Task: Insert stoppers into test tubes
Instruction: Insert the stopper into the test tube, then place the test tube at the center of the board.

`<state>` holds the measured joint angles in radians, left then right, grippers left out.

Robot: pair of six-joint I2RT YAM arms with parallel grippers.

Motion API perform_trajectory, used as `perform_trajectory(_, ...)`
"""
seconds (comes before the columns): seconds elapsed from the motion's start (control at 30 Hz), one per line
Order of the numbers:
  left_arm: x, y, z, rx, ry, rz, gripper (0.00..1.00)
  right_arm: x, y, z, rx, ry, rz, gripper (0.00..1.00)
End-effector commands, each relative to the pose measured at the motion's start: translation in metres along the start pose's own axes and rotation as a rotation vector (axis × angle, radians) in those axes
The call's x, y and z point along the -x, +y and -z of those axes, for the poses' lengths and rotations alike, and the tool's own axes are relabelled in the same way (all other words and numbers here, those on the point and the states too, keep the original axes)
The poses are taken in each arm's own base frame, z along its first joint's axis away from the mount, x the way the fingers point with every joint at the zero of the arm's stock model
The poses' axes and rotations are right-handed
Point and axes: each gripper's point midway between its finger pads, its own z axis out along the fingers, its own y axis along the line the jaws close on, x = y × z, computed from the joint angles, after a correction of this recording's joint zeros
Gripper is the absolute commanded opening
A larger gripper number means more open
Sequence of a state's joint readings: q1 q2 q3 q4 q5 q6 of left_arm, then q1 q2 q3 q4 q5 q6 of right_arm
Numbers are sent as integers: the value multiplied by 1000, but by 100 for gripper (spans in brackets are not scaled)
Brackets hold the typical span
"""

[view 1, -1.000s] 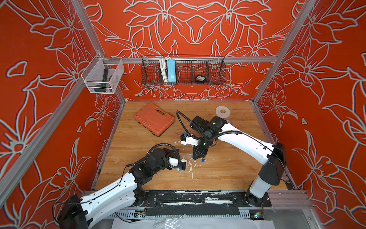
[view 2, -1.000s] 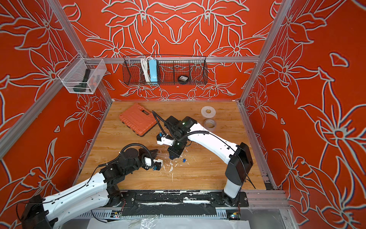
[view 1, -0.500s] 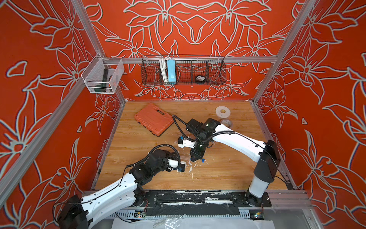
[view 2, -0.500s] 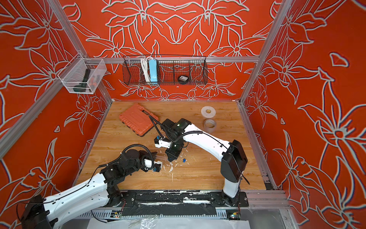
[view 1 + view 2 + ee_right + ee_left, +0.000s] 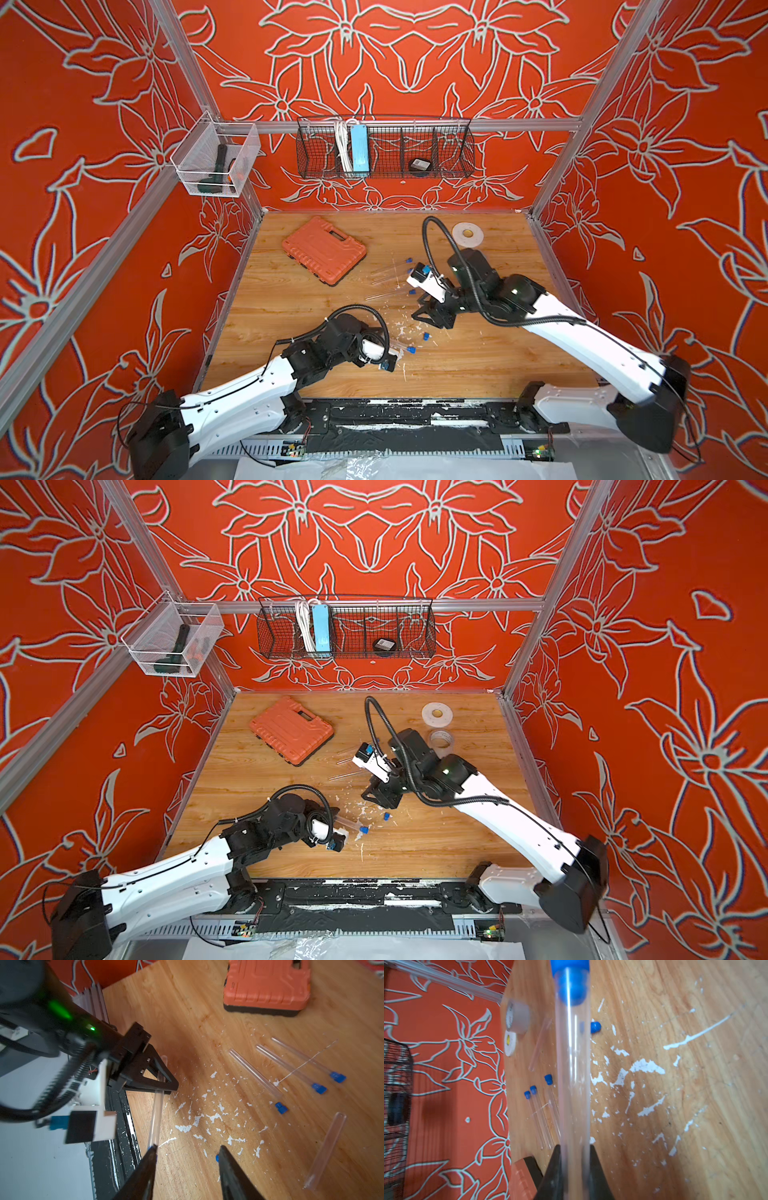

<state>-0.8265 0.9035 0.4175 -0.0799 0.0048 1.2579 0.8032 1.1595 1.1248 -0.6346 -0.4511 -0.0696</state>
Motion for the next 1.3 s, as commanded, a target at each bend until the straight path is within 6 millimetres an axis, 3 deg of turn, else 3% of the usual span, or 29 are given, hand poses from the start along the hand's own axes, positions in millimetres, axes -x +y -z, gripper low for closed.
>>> perform_trajectory(0.0, -4, 3, -3, -30, 39, 46, 0, 9, -14, 15, -74, -112, -61, 51)
perform_trajectory(0.17, -19, 4, -13, -88, 83, 208, 0, -21, -58, 39, -264, -142, -196, 51)
perform_trajectory(0.27, -33, 10, -18, -129, 92, 372, 0, -36, -67, 44, -326, -133, -223, 50)
perform_trajectory(0.43, -76, 17, -29, -189, 213, 647, 0, -48, -66, 52, -357, -160, -230, 50)
perform_trajectory(0.67, -129, 14, -36, -175, 353, 840, 0, -47, -54, 60, -326, -234, -242, 50)
perform_trajectory(0.8, -148, 4, -42, -185, 394, 902, 0, -45, -49, 61, -303, -263, -241, 50)
perform_trajectory(1.03, -180, 9, -50, -175, 483, 1019, 0, -44, -42, 62, -269, -281, -241, 49)
perform_trajectory(1.27, -197, -8, -56, -212, 575, 1050, 4, -44, -40, 62, -260, -284, -240, 49)
